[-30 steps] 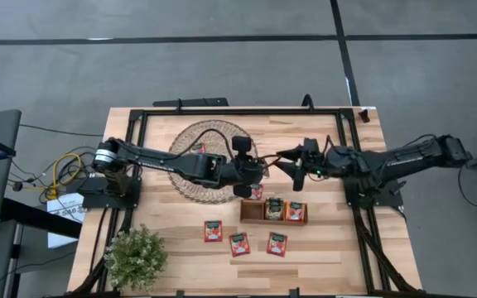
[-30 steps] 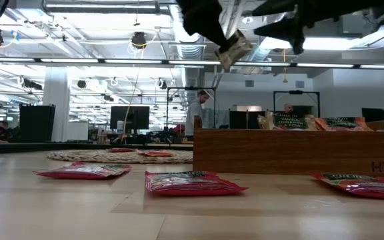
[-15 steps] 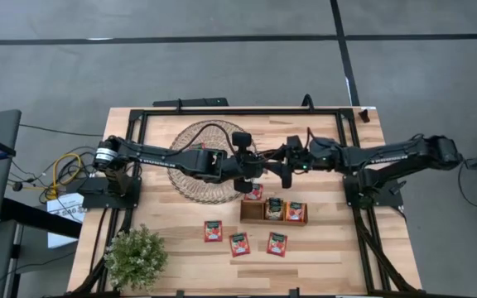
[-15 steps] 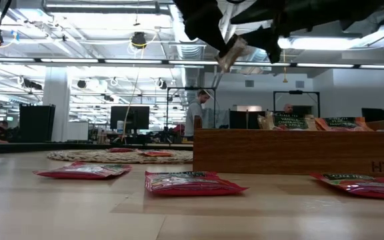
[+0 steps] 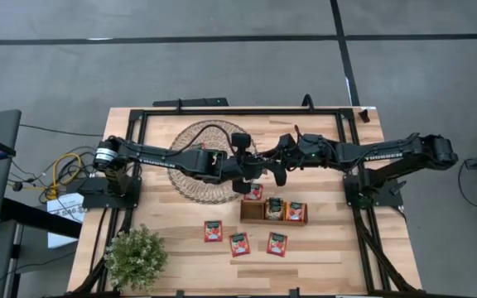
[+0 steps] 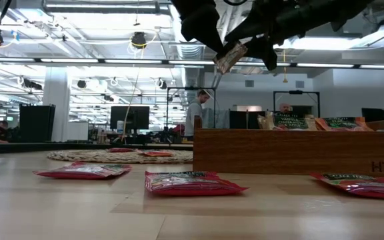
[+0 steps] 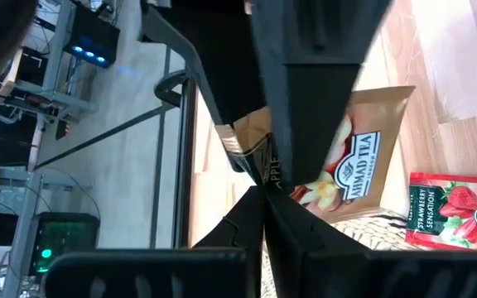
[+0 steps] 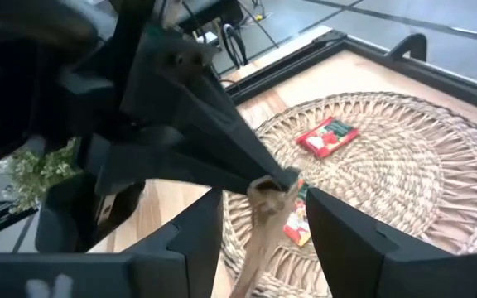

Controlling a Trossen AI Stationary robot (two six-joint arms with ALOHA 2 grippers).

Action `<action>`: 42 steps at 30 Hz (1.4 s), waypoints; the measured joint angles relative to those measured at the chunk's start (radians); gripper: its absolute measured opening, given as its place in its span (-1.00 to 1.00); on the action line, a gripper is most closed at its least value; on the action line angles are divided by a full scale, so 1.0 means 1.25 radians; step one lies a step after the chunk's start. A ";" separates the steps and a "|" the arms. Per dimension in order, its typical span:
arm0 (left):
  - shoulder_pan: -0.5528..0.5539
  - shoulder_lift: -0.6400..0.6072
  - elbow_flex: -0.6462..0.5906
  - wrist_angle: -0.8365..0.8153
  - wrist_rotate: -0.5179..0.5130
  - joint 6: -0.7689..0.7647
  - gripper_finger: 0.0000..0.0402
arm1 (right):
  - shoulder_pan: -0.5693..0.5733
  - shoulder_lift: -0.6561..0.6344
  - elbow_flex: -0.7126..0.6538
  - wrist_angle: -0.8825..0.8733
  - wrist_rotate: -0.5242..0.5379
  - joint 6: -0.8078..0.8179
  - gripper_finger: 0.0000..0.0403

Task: Pick & Place Tea
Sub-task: Put the brown tea bag into the middle section of the wooden organizer

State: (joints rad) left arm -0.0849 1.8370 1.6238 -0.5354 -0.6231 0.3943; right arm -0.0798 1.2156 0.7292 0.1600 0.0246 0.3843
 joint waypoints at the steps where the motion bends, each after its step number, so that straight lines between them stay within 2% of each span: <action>1: 0.000 0.000 0.000 0.000 0.000 0.000 -1.00 | -0.002 0.000 0.000 0.001 0.000 0.000 -0.20; 8: 0.000 0.000 0.000 0.000 0.004 -0.002 -1.00 | -0.006 0.000 0.000 -0.002 0.000 0.000 -0.48; 16: 0.000 0.000 0.000 0.000 0.007 -0.002 -1.00 | -0.006 0.000 0.000 -0.003 0.001 0.000 -0.96; 23: 0.000 0.000 0.000 0.000 0.007 -0.035 -1.00 | -0.006 0.000 0.000 -0.009 0.022 0.012 -0.99; 34: 0.000 0.000 0.000 -0.003 -0.042 -0.056 -0.99 | -0.005 0.000 0.000 0.001 0.049 0.015 -1.00; 38: -0.001 -0.001 0.000 -0.012 -0.076 -0.059 -0.90 | -0.004 0.000 -0.001 -0.009 0.065 0.021 -1.00; 42: 0.000 -0.001 0.000 -0.015 -0.099 -0.059 -0.71 | -0.004 0.000 -0.002 -0.008 0.070 0.021 -1.00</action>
State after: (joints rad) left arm -0.0849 1.8355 1.6238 -0.5541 -0.7465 0.3206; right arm -0.0853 1.2152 0.7273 0.1505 0.1119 0.4111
